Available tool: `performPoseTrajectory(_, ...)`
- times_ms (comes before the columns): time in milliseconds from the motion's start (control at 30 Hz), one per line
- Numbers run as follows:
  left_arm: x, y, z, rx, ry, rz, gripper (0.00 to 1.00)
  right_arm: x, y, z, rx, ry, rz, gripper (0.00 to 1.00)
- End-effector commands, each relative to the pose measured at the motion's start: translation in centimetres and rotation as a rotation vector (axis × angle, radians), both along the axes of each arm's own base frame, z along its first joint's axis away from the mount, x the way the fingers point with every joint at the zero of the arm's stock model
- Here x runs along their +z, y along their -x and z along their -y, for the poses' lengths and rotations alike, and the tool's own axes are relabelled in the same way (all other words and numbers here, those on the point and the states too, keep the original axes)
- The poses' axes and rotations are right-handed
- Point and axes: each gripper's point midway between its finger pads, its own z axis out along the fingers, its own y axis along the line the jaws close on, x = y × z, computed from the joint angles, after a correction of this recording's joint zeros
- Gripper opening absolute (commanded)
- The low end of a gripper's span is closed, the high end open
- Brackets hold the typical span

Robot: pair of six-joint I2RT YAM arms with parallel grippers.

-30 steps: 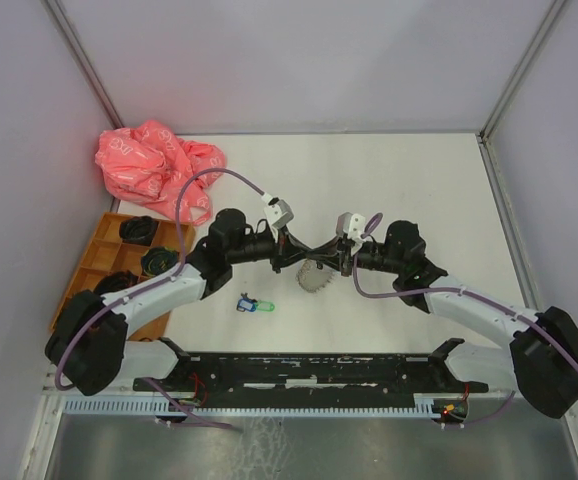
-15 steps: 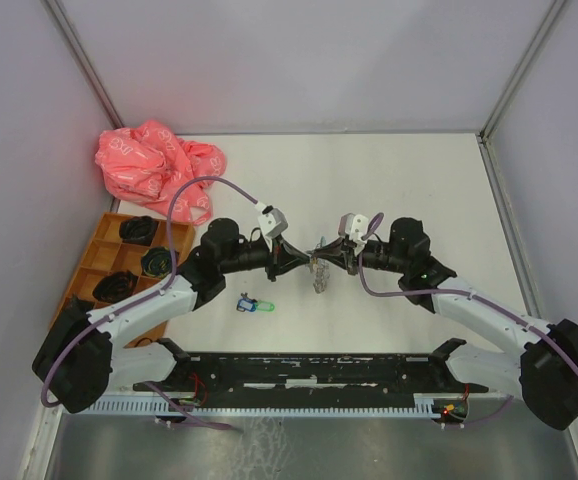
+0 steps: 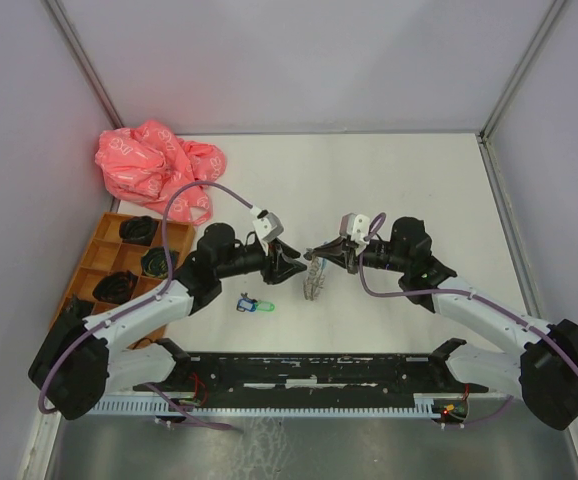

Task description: Put the keys on the keyring

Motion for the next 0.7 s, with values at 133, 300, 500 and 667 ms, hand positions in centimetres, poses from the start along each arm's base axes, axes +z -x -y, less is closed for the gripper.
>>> performPoseTrajectory(133,3.6,0.2,-0.6,-0.092,0.135,0.185,0.54,4.4,0.9,-0.8,0.095,-0.105,0.141,0.01)
performPoseTrajectory(300,4.1,0.5,-0.3,-0.159,0.149,0.228,0.54,4.5,1.5,-1.0,0.143,-0.106,0.157,0.01)
performPoseTrajectory(500,4.3,0.4,0.2,-0.212,0.152,0.266,0.49,4.8,1.8,-1.1,0.164,-0.109,0.167,0.01)
performPoseTrajectory(667,3.9,0.4,0.6,-0.251,0.148,0.274,0.47,4.9,2.3,-1.2,0.191,-0.110,0.164,0.01)
